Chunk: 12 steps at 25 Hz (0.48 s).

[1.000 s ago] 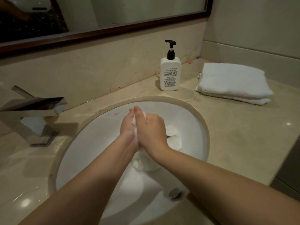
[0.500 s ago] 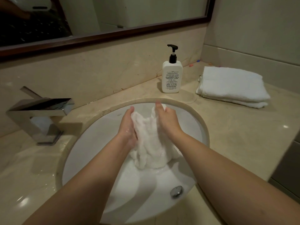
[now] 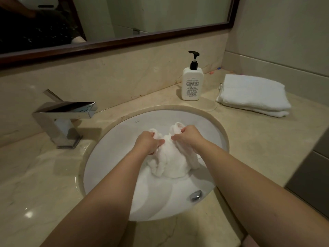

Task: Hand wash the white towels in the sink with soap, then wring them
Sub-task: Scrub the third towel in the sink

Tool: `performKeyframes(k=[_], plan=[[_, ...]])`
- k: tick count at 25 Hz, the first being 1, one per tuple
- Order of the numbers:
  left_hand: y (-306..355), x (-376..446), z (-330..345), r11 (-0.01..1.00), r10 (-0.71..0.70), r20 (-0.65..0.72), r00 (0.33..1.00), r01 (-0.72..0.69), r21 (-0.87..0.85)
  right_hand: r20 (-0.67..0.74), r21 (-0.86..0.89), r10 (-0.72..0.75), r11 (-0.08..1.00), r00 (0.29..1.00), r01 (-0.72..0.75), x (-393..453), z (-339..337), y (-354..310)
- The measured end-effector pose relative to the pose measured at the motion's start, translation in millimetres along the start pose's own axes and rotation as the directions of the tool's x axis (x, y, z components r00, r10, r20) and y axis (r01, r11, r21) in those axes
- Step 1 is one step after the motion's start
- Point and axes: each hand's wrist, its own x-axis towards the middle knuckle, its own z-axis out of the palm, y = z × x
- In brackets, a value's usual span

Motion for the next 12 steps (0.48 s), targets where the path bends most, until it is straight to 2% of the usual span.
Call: performKeyframes(k=[2, 5, 7, 9, 11, 12], plan=[[-1.6, -3.6, -0.8, 1.0, -0.008, -0.002, 1.0, 0.008, -0.01, 0.017, -0.106, 0.01, 0.994, 1.0, -0.008, -7.1, 0.4, -0.9], [-5.0, -10.7, -4.3, 0.979, -0.106, 0.188, 0.976, 0.136, -0.154, 0.015, -0.251, 0.06, 0.966, 0.998, -0.054, -19.4, -1.3, -0.4], [-2.9, -19.3, -8.6, 0.984, -0.133, 0.342, 0.93, 0.166, -0.069, -0.005, -0.322, 0.118, 0.94, 0.993, -0.113, -28.8, -9.1, -1.2], [-0.9, -25.1, -10.2, 0.995, -0.104, 0.43, 0.897, 0.096, 0.04, 0.045, -0.401, 0.176, 0.905, 0.983, -0.144, -37.4, -18.3, -3.2], [-0.2, -27.5, -7.0, 0.991, -0.063, 0.398, 0.915, 0.009, 0.137, 0.106, -0.472, 0.187, 0.874, 0.977, -0.116, -43.7, -23.1, -0.2], [-0.1, -27.5, -5.8, 0.984, -0.046, 0.339, 0.939, -0.015, 0.175, 0.134, -0.448, 0.164, 0.89, 0.977, -0.088, -44.5, -23.7, 2.9]])
